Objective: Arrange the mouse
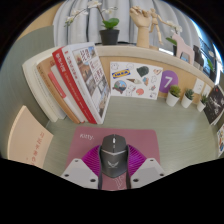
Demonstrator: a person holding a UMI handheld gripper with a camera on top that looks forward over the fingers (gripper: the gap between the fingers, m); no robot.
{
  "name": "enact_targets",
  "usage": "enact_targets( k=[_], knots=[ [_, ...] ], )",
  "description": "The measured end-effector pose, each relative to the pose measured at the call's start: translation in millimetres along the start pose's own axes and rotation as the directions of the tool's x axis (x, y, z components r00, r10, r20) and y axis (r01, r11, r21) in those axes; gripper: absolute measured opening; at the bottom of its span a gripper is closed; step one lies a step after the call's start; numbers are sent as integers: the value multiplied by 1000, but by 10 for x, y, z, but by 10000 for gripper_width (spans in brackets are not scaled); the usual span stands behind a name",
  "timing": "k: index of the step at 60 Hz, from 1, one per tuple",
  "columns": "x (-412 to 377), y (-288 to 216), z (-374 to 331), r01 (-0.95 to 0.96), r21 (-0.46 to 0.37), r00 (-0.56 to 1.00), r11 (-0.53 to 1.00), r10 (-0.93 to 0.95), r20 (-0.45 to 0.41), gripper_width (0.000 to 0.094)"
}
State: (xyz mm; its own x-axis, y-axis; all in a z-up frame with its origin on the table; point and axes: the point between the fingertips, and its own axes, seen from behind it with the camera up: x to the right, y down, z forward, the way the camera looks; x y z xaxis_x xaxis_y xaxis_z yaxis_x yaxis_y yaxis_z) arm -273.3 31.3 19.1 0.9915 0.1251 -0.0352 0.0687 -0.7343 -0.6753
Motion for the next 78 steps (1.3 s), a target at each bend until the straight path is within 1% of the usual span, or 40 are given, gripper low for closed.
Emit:
enact_targets(
  k=[7, 9, 13, 15, 19, 22, 23, 27, 30, 32, 35, 41, 49, 59, 66, 78],
  knots=[
    [1, 276, 117, -6, -46, 1000, 999, 6, -6, 319],
    [2, 252, 121, -4, -21, 1000, 1000, 4, -5, 319],
    [5, 277, 115, -1, -19, 1000, 1000, 1, -6, 323],
    [4, 285, 117, -12, -21, 1000, 1000, 12, -7, 351],
    [4, 281, 126, -25, -17, 1000, 1000, 25, -10, 420],
    [7, 331, 139, -20, -36, 1000, 999, 19, -16, 460],
    [6, 308, 138, -16, -28, 1000, 999, 16, -18, 477],
    [-10, 336, 118, -24, -51, 999, 998, 23, -23, 588],
    [-12, 341, 75, -38, -64, 999, 997, 37, -25, 738],
    [0, 311, 31, -45, -59, 999, 997, 44, -28, 783],
    [26, 256, -65, -51, -50, 998, 997, 49, -33, 824],
    [93, 84, -373, -58, -20, 998, 998, 57, -34, 832],
    [224, -173, -965, -62, 30, 997, 998, 63, -32, 832],
    [420, -349, -1685, -63, 97, 998, 993, 65, -22, 831],
    [596, -337, -2109, -66, 132, 997, 989, 70, -22, 831],
    [921, -91, -2652, -101, 161, 994, 982, 106, -24, 819]
  ],
)
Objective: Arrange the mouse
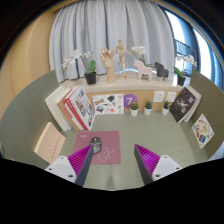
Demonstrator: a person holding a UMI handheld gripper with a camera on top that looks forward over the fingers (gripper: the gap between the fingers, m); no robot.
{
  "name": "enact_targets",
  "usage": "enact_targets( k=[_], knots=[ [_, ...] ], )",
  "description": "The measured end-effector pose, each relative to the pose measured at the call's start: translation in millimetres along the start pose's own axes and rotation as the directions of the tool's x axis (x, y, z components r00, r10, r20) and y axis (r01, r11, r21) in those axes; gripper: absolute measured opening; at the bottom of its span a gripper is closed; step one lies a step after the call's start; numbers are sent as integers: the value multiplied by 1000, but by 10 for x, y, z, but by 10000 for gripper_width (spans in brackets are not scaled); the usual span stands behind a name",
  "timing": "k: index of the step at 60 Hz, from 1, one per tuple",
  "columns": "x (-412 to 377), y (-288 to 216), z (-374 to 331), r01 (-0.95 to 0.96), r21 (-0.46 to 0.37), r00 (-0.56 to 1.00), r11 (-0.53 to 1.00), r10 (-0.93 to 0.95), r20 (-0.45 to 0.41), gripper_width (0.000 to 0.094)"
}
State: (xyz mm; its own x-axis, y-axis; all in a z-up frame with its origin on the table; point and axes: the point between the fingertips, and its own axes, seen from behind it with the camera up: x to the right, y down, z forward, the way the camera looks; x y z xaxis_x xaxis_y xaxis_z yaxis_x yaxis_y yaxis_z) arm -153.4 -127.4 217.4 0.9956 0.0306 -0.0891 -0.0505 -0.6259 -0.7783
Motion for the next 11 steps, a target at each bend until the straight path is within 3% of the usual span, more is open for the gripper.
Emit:
enact_targets(
  k=[11],
  knots=[
    [266, 182, -426, -7, 18, 1000, 1000, 7, 0, 820]
  ],
)
